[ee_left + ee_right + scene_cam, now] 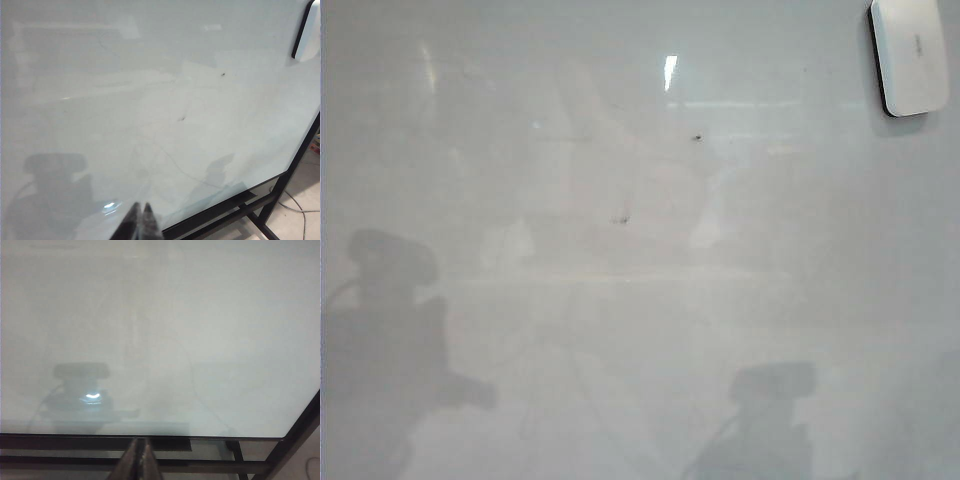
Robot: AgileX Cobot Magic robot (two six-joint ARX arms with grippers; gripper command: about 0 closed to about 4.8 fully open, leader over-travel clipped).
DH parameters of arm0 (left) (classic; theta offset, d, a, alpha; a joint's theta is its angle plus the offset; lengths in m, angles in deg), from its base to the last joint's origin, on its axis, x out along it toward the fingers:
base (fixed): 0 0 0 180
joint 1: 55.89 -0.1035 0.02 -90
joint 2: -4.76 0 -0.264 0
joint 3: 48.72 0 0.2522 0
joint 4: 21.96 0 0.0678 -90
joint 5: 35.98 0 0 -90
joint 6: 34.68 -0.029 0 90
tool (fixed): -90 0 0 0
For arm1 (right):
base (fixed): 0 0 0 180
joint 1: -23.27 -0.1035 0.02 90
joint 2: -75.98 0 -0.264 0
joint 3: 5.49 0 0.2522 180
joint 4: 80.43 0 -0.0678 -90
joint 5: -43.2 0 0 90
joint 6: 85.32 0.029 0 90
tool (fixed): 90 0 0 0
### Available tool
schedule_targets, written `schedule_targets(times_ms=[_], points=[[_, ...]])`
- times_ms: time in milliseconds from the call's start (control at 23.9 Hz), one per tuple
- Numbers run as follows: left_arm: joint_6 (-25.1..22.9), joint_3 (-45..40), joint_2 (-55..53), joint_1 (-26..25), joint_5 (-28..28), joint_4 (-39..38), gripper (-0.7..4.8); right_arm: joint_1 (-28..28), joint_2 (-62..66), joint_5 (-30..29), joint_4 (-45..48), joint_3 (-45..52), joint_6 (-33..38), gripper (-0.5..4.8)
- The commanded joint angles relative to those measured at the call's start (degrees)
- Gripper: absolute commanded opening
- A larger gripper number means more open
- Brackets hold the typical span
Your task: Grab the whiteboard eraser that is attached to the surface of the whiteboard and use it to clean the writing on the whiteboard.
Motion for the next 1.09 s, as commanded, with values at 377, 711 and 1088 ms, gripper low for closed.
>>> schedule_targets(times_ms=[377, 711, 1088], points=[[-0.2, 0.1, 0.0, 0.0, -0.1, 0.6, -0.02, 0.1, -0.1, 0.1, 12.4, 3.7, 0.0, -0.01], [-0.2, 0.1, 0.0, 0.0, -0.1, 0.6, -0.02, 6.7, -0.1, 0.0, 12.0, 4.7, 0.0, -0.01], [-0.2, 0.1, 0.0, 0.0, -0.1, 0.6, -0.02, 7.2, -0.1, 0.1, 11.4, 4.7, 0.0, -0.01]])
